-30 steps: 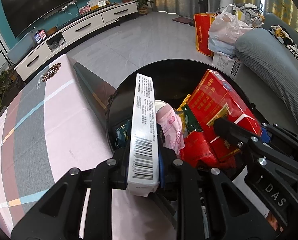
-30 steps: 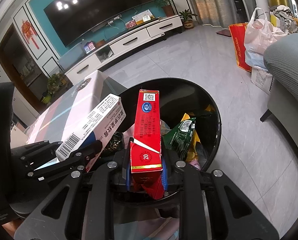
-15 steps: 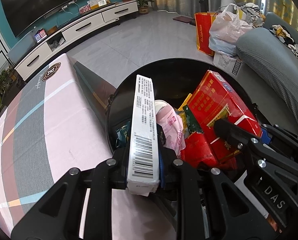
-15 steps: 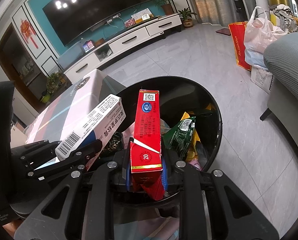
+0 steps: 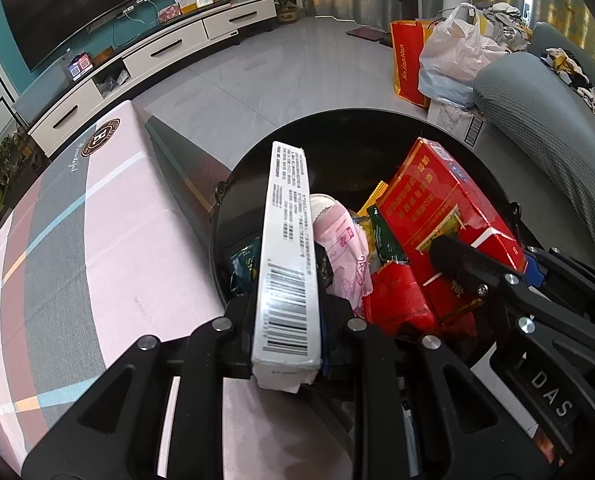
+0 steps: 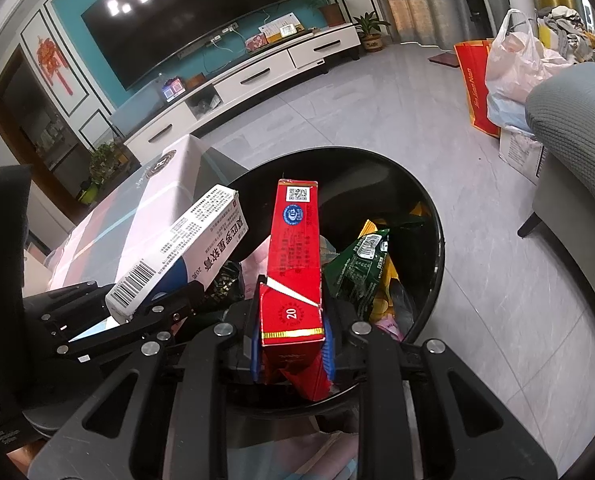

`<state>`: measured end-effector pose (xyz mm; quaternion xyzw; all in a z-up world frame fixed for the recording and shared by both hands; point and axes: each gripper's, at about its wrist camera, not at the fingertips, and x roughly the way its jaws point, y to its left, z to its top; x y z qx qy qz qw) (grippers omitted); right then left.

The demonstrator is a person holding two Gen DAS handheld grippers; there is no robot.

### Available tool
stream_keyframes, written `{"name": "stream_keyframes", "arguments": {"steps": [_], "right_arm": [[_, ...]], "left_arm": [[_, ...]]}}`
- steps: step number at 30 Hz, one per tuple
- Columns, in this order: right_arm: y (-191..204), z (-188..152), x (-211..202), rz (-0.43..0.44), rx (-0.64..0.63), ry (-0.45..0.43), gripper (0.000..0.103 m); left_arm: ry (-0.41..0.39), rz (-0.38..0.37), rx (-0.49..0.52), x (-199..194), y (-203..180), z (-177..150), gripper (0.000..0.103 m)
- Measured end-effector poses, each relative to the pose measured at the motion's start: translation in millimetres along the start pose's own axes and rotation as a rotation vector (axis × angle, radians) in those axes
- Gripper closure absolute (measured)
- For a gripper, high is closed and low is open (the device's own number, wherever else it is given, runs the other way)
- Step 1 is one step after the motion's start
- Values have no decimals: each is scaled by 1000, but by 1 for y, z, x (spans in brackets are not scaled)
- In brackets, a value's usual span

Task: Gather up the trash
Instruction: 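Carry the white box and red box over the black bin, then open both tools to drop the boxes into the bin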

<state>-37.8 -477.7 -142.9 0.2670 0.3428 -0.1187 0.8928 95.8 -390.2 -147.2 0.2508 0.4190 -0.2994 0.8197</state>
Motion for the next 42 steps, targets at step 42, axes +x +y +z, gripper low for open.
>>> {"name": "stream_keyframes", "arguments": {"steps": [42], "right_arm": [[6,3,4,-24,18,30,68]], "left_arm": [[1,8,-8,2,5,-2,55]]}}
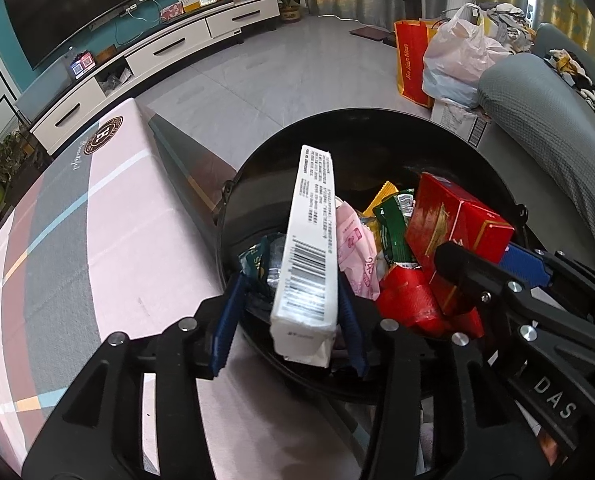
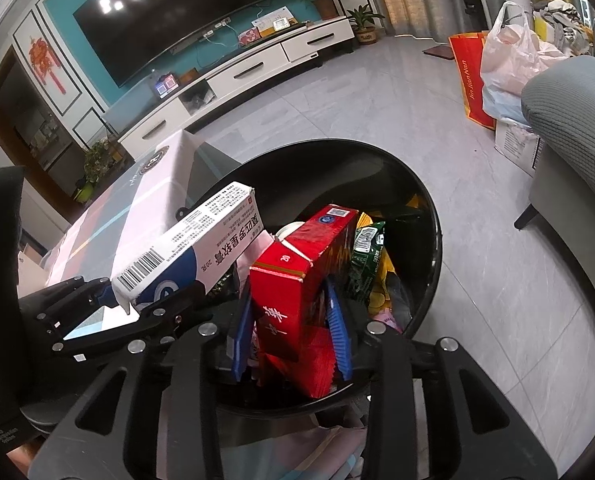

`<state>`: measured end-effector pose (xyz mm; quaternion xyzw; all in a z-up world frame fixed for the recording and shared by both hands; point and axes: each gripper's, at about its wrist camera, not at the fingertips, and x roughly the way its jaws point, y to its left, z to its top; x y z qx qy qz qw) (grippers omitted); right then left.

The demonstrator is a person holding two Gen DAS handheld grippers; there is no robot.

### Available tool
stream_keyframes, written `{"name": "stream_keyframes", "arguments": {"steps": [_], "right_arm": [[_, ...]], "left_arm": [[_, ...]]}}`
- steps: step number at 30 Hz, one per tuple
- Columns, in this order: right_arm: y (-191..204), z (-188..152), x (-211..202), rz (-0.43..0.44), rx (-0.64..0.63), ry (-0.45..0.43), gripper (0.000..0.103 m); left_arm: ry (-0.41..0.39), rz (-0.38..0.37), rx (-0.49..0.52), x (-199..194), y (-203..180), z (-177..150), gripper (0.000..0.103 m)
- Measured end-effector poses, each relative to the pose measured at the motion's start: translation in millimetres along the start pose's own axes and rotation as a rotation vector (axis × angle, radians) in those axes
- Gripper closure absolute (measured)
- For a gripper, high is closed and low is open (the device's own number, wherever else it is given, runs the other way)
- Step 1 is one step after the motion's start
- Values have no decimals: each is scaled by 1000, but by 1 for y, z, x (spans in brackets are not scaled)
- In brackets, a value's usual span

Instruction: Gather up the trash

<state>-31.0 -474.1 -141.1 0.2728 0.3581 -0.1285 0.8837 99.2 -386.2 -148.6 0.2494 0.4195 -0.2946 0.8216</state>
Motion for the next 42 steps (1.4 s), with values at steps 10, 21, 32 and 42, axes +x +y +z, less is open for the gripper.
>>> {"name": "stream_keyframes", "arguments": {"steps": [10,21,32,42], "right_arm": [[0,1,-6,-13,3,-8,63],[4,2,-21,-26,1,-21,59],[21,4,-58,-46,-24,-58,39],[59,0,-116,-116,-94,-58,3]], "left_arm": [[-12,1,-11,-6,3,1,44],[-26,-1,-38,-20,13,1,21],[-51,14,-63,-56,29,-9,3],[-127,12,-120,-139,56,-30,3]]}}
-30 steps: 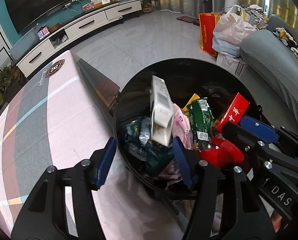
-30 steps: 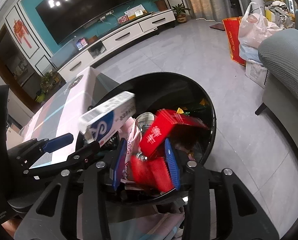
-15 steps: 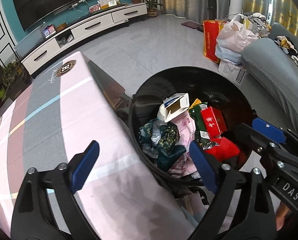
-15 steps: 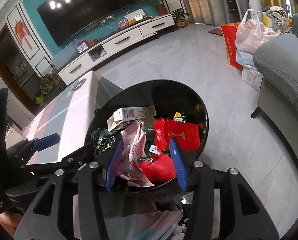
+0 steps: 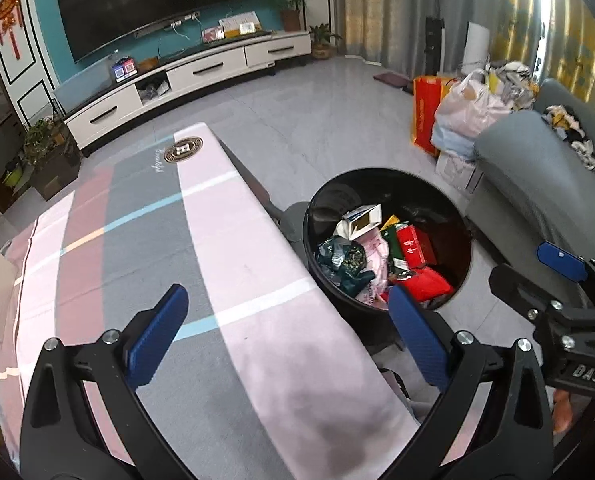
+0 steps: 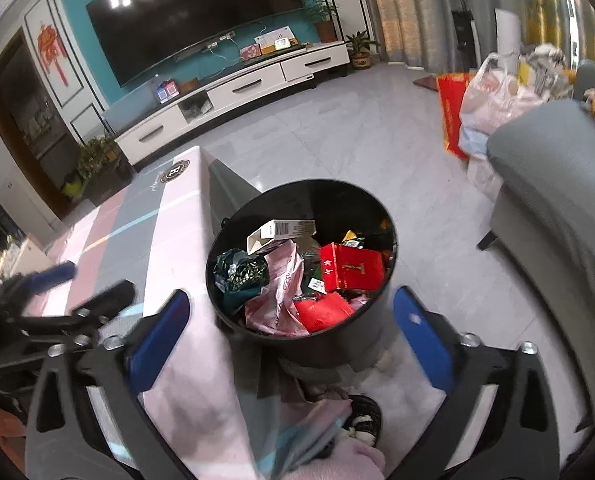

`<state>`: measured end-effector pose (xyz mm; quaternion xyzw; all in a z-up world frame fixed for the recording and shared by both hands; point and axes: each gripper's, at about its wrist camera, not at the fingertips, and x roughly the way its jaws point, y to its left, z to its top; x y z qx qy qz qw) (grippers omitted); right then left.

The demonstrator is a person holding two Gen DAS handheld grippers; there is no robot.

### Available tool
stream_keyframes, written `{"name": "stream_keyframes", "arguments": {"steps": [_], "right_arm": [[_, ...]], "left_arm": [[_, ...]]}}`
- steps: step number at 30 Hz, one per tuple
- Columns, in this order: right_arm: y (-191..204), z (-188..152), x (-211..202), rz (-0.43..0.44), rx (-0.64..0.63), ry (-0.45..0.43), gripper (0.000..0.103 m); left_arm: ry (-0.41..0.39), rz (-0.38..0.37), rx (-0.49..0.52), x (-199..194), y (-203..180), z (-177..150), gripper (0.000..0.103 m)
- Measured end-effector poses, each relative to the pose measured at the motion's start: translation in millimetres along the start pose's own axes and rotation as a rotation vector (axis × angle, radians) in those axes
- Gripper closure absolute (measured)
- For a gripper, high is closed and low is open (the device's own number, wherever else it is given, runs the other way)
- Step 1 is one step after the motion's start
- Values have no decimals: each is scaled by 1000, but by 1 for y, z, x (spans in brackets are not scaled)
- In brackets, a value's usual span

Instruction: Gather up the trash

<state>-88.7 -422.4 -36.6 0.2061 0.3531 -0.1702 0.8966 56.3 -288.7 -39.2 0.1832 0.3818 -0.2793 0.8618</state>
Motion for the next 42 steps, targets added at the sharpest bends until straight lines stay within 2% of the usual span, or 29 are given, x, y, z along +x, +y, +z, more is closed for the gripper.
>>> {"name": "stream_keyframes", "arguments": {"steps": [6,11,15,21,26,42], "right_arm": [[25,2,-41,-46,-80,42,3],[39,-1,-77,-61,-113,-4,3],[47,2,-104,-58,-94,-21,3],[58,4,-131,-34,-111,-43,3],[61,1,-133,-38,-124,-33,3],[69,-4,-123,-89,-154,11,3]], "left_arm": [[-54,6,-60,-61,12,3,3],[-89,52,-85,-103,17,1,3],[-104,11,-113,-136,21,-5,3],[-151,29,-126,-171,27,-13,3],[-140,38,-127,-176,26,-19,3],[-78,68,-118,-153,26,-25,3]]}}
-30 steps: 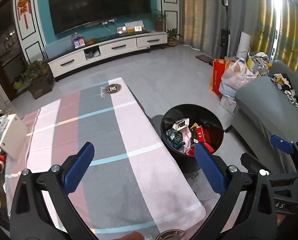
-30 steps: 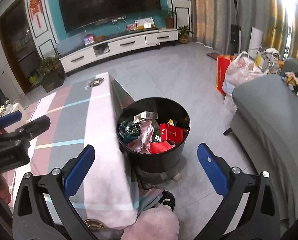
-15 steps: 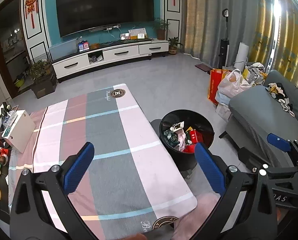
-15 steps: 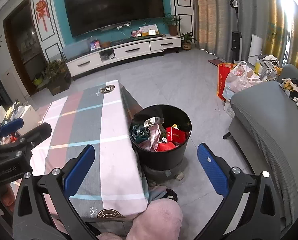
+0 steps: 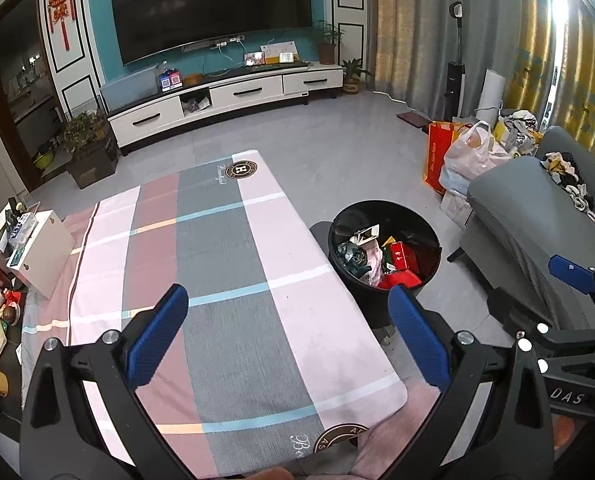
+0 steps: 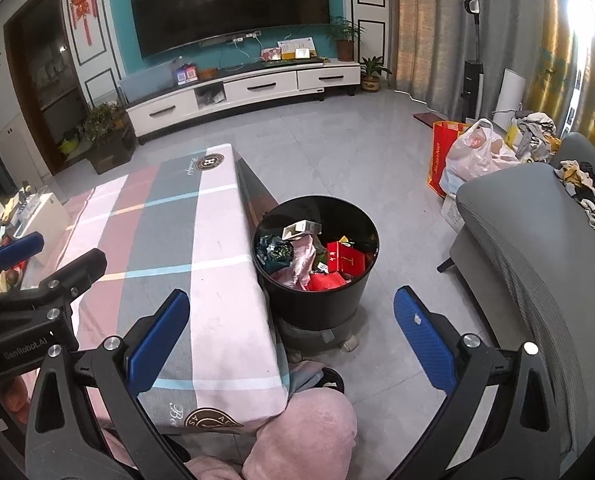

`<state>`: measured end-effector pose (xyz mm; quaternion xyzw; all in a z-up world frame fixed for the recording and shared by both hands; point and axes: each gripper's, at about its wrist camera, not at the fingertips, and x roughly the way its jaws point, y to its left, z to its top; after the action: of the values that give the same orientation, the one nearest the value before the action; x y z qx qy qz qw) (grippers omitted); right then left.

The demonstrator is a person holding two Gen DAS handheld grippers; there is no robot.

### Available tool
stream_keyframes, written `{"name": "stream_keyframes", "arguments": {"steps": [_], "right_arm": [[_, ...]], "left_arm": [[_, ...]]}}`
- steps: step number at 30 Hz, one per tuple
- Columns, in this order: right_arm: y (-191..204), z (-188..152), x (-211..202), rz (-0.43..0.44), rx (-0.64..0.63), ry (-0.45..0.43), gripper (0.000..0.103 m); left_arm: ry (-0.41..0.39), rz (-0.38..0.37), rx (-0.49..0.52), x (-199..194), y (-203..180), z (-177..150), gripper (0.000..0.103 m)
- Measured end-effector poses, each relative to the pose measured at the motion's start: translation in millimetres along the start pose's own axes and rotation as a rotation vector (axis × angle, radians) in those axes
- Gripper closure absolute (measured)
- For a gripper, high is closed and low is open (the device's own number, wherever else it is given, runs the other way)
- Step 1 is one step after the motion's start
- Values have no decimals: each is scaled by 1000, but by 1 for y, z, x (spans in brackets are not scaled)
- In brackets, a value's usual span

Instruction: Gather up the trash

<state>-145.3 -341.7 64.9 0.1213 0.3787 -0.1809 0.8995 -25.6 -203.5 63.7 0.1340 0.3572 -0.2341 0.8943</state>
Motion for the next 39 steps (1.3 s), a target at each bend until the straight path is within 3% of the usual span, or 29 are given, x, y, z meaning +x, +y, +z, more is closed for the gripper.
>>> {"name": "stream_keyframes", "arguments": {"steps": [10,39], "right_arm": [[-6,-1,2,-16,16,0,3],[-3,0,0,-17,13,-2,3]], "left_arm": [[39,14,26,17,-7,-3,3],[34,14,45,20,-8,-2,3]]}}
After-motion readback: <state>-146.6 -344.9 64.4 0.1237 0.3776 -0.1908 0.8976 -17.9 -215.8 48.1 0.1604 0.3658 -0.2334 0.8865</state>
